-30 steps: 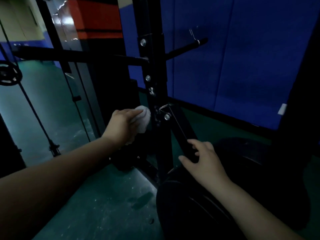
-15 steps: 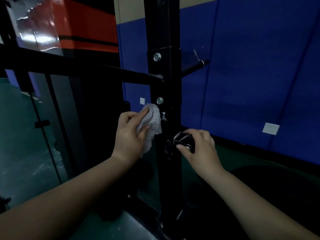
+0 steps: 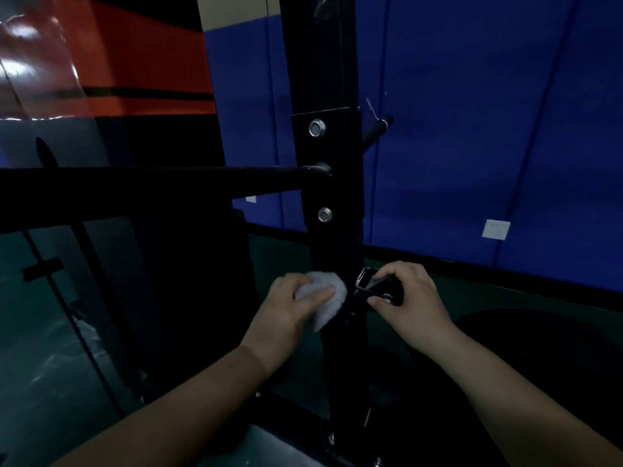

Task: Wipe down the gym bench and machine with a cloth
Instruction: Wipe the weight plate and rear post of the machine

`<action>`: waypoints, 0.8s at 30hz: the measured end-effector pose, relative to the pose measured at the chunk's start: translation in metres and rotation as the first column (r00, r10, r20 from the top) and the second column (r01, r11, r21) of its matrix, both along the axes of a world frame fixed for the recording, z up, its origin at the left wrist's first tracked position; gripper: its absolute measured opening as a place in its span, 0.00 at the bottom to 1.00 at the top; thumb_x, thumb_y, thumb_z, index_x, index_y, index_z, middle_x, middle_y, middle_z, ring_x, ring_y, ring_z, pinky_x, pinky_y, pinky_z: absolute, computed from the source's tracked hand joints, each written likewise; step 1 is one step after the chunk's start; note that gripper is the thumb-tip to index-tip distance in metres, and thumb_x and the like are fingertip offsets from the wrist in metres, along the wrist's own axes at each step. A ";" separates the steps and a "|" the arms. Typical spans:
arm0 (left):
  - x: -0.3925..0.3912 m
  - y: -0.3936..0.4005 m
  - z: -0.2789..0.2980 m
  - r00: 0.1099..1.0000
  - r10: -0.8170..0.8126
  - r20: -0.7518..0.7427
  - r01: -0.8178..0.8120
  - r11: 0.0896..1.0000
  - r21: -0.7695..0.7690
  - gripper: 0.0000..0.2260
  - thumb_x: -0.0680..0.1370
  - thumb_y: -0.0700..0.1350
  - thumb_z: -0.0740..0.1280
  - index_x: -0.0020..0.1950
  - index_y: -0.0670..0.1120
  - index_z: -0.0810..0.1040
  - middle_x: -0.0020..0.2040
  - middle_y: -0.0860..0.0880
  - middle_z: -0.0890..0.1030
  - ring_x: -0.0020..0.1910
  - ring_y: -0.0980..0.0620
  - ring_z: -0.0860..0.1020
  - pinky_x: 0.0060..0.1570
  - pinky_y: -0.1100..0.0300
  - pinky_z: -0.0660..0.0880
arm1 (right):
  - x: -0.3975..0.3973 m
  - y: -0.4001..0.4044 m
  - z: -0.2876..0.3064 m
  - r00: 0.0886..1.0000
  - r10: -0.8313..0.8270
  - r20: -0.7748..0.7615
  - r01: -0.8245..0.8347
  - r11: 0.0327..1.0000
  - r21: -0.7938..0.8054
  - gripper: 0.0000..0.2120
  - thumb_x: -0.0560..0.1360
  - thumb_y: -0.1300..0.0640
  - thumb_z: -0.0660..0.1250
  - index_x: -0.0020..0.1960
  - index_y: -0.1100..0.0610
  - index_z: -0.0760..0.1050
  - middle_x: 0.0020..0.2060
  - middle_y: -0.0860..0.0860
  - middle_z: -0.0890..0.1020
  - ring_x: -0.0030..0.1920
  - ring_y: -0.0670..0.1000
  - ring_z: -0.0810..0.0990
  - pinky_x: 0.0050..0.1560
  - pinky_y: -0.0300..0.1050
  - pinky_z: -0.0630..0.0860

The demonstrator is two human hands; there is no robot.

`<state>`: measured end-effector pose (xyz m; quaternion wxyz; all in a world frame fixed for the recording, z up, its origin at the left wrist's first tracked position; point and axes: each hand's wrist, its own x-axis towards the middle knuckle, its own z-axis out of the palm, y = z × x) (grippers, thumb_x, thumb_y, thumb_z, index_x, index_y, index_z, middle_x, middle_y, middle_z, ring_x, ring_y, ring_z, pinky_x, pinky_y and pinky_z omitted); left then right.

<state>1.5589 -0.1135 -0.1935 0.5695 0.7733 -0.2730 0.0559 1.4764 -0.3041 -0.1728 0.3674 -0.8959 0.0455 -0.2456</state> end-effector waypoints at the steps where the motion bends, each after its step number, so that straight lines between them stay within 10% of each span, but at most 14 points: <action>1: -0.003 0.001 0.007 0.999 -0.032 -0.009 0.031 0.990 -0.134 0.13 0.75 0.50 0.72 0.35 0.46 0.73 0.36 0.49 0.73 0.37 0.52 0.74 0.38 0.55 0.72 | 0.001 0.000 0.000 1.000 -0.004 -0.004 0.004 1.000 0.002 0.18 0.70 0.57 0.73 0.45 0.37 0.68 0.54 0.45 0.69 0.61 0.48 0.67 0.58 0.37 0.62; 5: -0.005 -0.016 0.055 0.997 0.021 0.068 0.006 0.925 -0.379 0.06 0.75 0.49 0.71 0.41 0.53 0.75 0.43 0.54 0.78 0.44 0.57 0.78 0.44 0.63 0.75 | 0.002 0.000 -0.002 1.000 -0.012 -0.004 0.012 1.000 0.005 0.20 0.70 0.57 0.74 0.44 0.35 0.66 0.54 0.44 0.69 0.61 0.48 0.67 0.58 0.37 0.62; 10: 0.028 -0.027 0.001 0.988 -0.143 -0.065 0.125 0.967 -0.220 0.14 0.73 0.58 0.71 0.47 0.47 0.80 0.45 0.39 0.79 0.44 0.44 0.79 0.43 0.50 0.76 | 0.004 -0.002 -0.007 0.999 0.010 0.034 -0.010 1.000 0.009 0.19 0.71 0.54 0.72 0.47 0.33 0.66 0.55 0.44 0.69 0.61 0.49 0.68 0.65 0.49 0.66; 14: 0.030 0.002 -0.090 0.954 -0.160 -0.255 0.216 0.954 0.210 0.15 0.71 0.64 0.71 0.44 0.52 0.80 0.45 0.43 0.79 0.45 0.47 0.79 0.48 0.45 0.77 | 0.004 -0.005 -0.009 0.999 0.021 0.029 -0.021 1.000 -0.013 0.18 0.71 0.51 0.71 0.48 0.32 0.66 0.56 0.42 0.68 0.61 0.47 0.67 0.67 0.55 0.64; 17: 0.011 0.008 -0.093 0.980 -0.126 -0.156 0.131 0.991 0.021 0.18 0.73 0.55 0.73 0.37 0.41 0.74 0.36 0.47 0.76 0.36 0.46 0.75 0.41 0.48 0.75 | 0.002 -0.005 -0.010 0.999 0.038 0.031 -0.038 0.999 -0.012 0.17 0.72 0.50 0.70 0.49 0.32 0.66 0.58 0.42 0.68 0.62 0.47 0.67 0.67 0.57 0.64; 20: -0.009 -0.015 -0.042 1.000 -0.006 0.021 0.011 0.969 -0.247 0.04 0.78 0.46 0.67 0.46 0.47 0.74 0.41 0.64 0.74 0.40 0.66 0.73 0.44 0.70 0.72 | 0.003 -0.004 -0.010 0.998 0.037 0.053 -0.037 0.999 -0.010 0.17 0.71 0.50 0.70 0.49 0.31 0.66 0.58 0.42 0.68 0.63 0.48 0.67 0.67 0.58 0.64; 24: -0.018 -0.049 -0.021 0.994 -0.065 -0.084 0.016 0.875 -0.483 0.06 0.78 0.49 0.67 0.43 0.55 0.71 0.38 0.58 0.73 0.37 0.65 0.74 0.39 0.71 0.71 | 0.002 -0.007 -0.014 0.994 0.060 0.090 -0.058 0.998 -0.027 0.18 0.72 0.50 0.70 0.52 0.33 0.65 0.59 0.42 0.68 0.64 0.47 0.66 0.68 0.56 0.63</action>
